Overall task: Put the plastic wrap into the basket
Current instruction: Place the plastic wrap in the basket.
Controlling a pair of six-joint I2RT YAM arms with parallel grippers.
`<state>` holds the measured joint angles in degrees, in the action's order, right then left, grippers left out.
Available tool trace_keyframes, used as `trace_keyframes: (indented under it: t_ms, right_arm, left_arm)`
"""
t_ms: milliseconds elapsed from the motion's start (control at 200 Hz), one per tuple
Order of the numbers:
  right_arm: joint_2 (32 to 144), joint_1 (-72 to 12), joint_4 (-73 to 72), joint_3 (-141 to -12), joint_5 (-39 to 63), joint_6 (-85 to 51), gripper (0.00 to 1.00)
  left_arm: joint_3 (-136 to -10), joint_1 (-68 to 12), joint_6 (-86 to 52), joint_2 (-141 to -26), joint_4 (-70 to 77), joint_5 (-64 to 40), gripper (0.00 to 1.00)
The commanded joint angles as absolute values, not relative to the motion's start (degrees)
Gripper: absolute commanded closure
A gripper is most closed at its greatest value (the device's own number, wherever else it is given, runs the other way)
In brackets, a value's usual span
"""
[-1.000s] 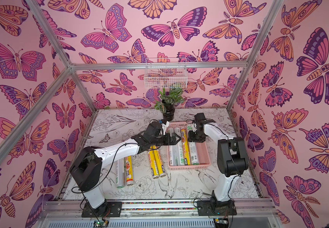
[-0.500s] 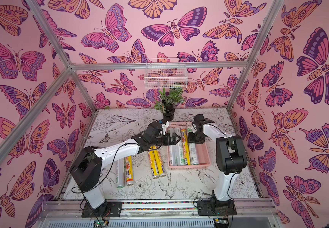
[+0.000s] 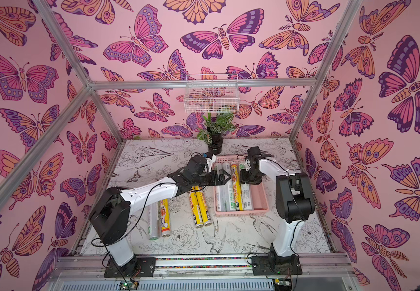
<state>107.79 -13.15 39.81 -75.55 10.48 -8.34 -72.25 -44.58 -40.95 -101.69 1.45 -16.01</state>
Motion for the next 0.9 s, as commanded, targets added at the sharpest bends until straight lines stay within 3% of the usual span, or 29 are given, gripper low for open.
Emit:
trace_keyframes:
  t_ms: [0,280,571,761,896]
  right_arm:
    - [106.4,-13.2,39.0,-75.5,10.3,-8.6,0.44]
    - [104.3,-13.1,38.9,-75.1,10.9,-9.3,0.42]
    - [93.7,-13.9,35.9,-72.4,12.4,-15.3,0.44]
    - [88.0,-21.1,31.3,-70.0,11.1,-20.4,0.52]
    - [87.2,-28.8,27.7,-69.5,8.6,-23.5,0.54]
  left_arm:
    - [-70.8,-44.1,-40.3,-99.8,0.9,-15.5,0.0]
    - [-69.6,-43.9,-40.1,-98.7,0.9,-14.5,0.0]
    - [-64.0,-42.3,-38.7,-92.7,0.3,-6.7,0.0]
    - [-57.4,-39.4,-39.0,-86.2,-0.1,-0.7,0.01]
    - [-51.2,-35.7,-40.7,-79.9,-2.7,2.0,0.07]
